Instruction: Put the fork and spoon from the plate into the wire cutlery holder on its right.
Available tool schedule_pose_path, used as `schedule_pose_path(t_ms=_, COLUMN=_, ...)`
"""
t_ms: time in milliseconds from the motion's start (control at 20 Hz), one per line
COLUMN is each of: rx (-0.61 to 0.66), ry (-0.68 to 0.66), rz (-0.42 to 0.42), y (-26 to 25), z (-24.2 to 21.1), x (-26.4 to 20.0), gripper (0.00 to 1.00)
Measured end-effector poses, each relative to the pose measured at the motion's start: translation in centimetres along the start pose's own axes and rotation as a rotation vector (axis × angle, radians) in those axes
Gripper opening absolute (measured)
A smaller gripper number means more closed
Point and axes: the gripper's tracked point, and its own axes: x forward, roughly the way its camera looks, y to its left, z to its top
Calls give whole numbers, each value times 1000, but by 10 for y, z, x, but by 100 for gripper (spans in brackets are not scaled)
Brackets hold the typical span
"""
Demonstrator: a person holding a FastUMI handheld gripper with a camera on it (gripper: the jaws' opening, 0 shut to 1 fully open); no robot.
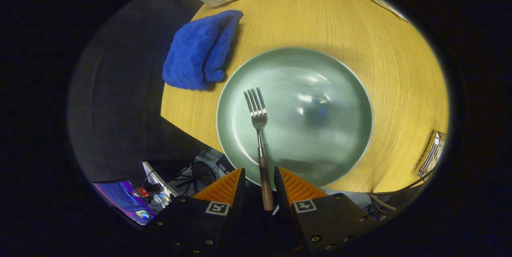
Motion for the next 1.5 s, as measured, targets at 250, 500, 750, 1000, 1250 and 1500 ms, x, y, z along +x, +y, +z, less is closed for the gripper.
schedule_pose_path(t_ms=250, rx=0, ry=25, rz=-15, y=-2, z=-3, x=18, gripper=35)
schedule_pose_path(t_ms=500, rx=78, ry=41, rz=-3, y=1, z=-2, x=20, gripper=4)
schedule_pose_path(t_ms=750, rx=99, ry=4, rz=13, y=4, z=3, x=15, gripper=4)
schedule_pose_path(t_ms=1000, rx=148, ry=-53, rz=57, y=8, z=14, x=0, gripper=4)
schedule_pose_path(t_ms=1250, rx=195, ry=-124, rz=84, y=3, z=27, x=-31, gripper=4)
schedule_pose_path(t_ms=1500, rx=267, ry=-212, rz=105, y=-11, z=31, x=-74, gripper=4)
